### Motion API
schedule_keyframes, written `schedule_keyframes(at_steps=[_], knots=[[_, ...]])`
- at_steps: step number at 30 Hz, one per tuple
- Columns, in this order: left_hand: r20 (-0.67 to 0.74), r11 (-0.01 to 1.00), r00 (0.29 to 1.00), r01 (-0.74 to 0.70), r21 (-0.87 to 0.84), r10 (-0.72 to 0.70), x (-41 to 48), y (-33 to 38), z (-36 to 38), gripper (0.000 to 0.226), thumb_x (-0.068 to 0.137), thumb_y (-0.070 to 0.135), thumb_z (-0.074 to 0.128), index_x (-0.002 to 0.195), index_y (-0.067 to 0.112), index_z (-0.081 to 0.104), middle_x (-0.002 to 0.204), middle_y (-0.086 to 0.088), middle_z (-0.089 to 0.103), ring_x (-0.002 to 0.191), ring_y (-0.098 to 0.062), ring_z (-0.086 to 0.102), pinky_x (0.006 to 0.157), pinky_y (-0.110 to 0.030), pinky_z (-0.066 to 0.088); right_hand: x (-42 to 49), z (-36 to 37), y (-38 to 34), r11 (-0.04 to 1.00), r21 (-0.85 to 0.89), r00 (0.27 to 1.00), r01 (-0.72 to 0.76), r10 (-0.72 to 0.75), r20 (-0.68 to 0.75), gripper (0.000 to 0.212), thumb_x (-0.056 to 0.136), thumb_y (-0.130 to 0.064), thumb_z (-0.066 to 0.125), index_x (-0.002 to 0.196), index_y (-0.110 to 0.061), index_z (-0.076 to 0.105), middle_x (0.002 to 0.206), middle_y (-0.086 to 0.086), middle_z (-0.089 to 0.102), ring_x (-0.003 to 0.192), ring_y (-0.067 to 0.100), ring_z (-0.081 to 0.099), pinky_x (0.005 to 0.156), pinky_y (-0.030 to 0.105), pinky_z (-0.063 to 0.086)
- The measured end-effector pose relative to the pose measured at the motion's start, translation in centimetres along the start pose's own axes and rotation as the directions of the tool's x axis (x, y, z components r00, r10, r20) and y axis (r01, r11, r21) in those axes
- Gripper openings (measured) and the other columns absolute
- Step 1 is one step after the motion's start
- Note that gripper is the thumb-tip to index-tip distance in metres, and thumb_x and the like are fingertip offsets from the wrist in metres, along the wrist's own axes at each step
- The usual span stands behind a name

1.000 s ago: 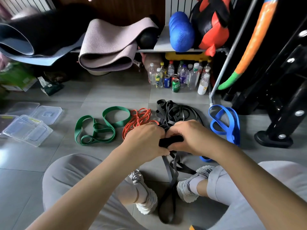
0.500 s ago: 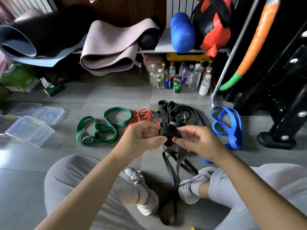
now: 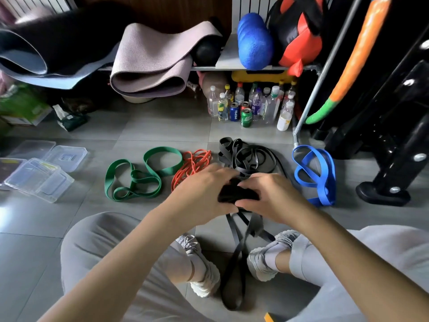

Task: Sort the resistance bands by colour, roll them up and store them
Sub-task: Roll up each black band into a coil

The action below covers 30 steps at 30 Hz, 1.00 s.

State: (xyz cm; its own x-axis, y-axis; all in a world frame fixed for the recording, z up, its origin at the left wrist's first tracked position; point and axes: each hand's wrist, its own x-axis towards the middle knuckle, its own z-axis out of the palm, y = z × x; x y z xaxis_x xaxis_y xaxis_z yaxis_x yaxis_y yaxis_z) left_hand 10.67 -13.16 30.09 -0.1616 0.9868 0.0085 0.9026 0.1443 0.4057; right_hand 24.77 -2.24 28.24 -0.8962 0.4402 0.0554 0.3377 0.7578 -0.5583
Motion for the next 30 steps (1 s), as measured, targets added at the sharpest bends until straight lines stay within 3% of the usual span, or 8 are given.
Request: schedule_keyframes(at_steps=[3, 10, 13, 16, 23, 25, 28, 30], knots=[[0.013, 0.995, 0.999, -0.031, 0.094, 0.030, 0.8, 0.8, -0.8, 0.031, 0.080, 0.032, 0.067, 0.109, 0.021, 0.064, 0.097, 0.000, 0.061, 0.095, -0.021, 0.057, 0.075, -0.029, 0.042, 0.3, -0.6, -0.5, 0.998, -0.033, 0.998, 0.055, -0.056, -0.024, 0.021, 0.076, -0.025, 0.072, 0.094, -0.014, 0.072, 0.083, 0.002, 0.064, 0.077, 0.015, 0.057, 0.066, 0.023, 0.040], [-0.049, 0.939, 0.996, 0.059, -0.340, -0.080, -0.2, 0.2, -0.7, 0.021, 0.074, 0.022, 0.076, 0.094, 0.029, 0.072, 0.088, -0.001, 0.057, 0.066, -0.010, 0.050, 0.068, -0.032, 0.046, -0.9, -0.3, 0.9, 0.879, 0.472, 0.993, -0.064, 0.105, -0.060, 0.036, 0.072, -0.010, 0.078, 0.095, -0.032, 0.062, 0.086, -0.010, 0.068, 0.079, 0.000, 0.064, 0.076, 0.016, 0.050], [-0.091, 0.768, 0.974, 0.103, -0.632, -0.206, -0.7, -0.5, -0.2, 0.026, 0.070, 0.024, 0.075, 0.077, 0.048, 0.069, 0.083, -0.010, 0.065, 0.061, -0.013, 0.052, 0.062, -0.033, 0.044, -1.2, -0.3, 0.8, 0.838, 0.543, 0.995, -0.056, 0.090, -0.037, 0.032, 0.074, -0.005, 0.076, 0.089, -0.031, 0.064, 0.080, -0.013, 0.071, 0.079, -0.004, 0.064, 0.077, 0.011, 0.048], [-0.069, 0.531, 0.955, 0.100, -0.842, -0.289, -1.2, -0.3, 0.3, 0.023, 0.069, 0.021, 0.071, 0.092, 0.025, 0.071, 0.079, -0.031, 0.064, 0.068, -0.024, 0.055, 0.061, -0.031, 0.048, -1.0, 0.3, 0.1, 0.639, 0.766, 0.988, -0.066, 0.149, -0.039, 0.033, 0.073, 0.005, 0.071, 0.086, -0.024, 0.066, 0.072, -0.017, 0.071, 0.071, -0.006, 0.063, 0.070, 0.009, 0.046], [0.014, -0.038, 0.946, 0.002, -0.999, -0.324, -1.2, -0.3, 3.4, 0.019, 0.073, 0.015, 0.070, 0.092, 0.010, 0.072, 0.079, -0.009, 0.067, 0.061, -0.013, 0.058, 0.066, -0.026, 0.052, -0.6, 2.2, -0.3, 0.472, 0.881, 0.969, -0.022, 0.228, -0.099, 0.025, 0.071, 0.001, 0.068, 0.082, -0.022, 0.070, 0.068, -0.010, 0.072, 0.067, 0.000, 0.064, 0.063, 0.012, 0.050], [0.024, 0.105, 0.943, 0.062, -0.992, -0.333, -1.3, -0.6, 3.5, 0.020, 0.074, 0.014, 0.065, 0.094, 0.014, 0.069, 0.079, -0.003, 0.066, 0.062, -0.012, 0.054, 0.062, -0.025, 0.049, -0.6, 2.0, 0.1, 0.556, 0.831, 0.970, -0.027, 0.216, -0.113, 0.025, 0.073, 0.000, 0.070, 0.082, -0.023, 0.068, 0.069, -0.008, 0.072, 0.066, 0.002, 0.065, 0.062, 0.014, 0.049], [-0.092, 0.700, 0.967, 0.105, -0.706, -0.238, -1.1, -1.1, 1.8, 0.034, 0.070, 0.028, 0.073, 0.102, 0.032, 0.062, 0.085, 0.012, 0.064, 0.059, 0.000, 0.048, 0.060, -0.015, 0.041, -0.4, 1.5, 0.7, 0.758, 0.648, 0.977, -0.073, 0.185, -0.106, 0.021, 0.069, -0.018, 0.080, 0.082, -0.032, 0.069, 0.081, 0.001, 0.074, 0.076, 0.020, 0.069, 0.077, 0.039, 0.056], [-0.093, 0.906, 0.987, 0.084, -0.416, -0.134, -0.7, -0.9, 0.0, 0.037, 0.073, 0.027, 0.076, 0.107, 0.032, 0.063, 0.089, 0.016, 0.059, 0.062, 0.004, 0.049, 0.061, -0.010, 0.037, -0.1, 1.1, 0.4, 0.876, 0.477, 0.985, -0.073, 0.138, -0.103, 0.016, 0.068, -0.028, 0.081, 0.080, -0.032, 0.070, 0.078, 0.004, 0.073, 0.075, 0.024, 0.068, 0.074, 0.048, 0.054]])
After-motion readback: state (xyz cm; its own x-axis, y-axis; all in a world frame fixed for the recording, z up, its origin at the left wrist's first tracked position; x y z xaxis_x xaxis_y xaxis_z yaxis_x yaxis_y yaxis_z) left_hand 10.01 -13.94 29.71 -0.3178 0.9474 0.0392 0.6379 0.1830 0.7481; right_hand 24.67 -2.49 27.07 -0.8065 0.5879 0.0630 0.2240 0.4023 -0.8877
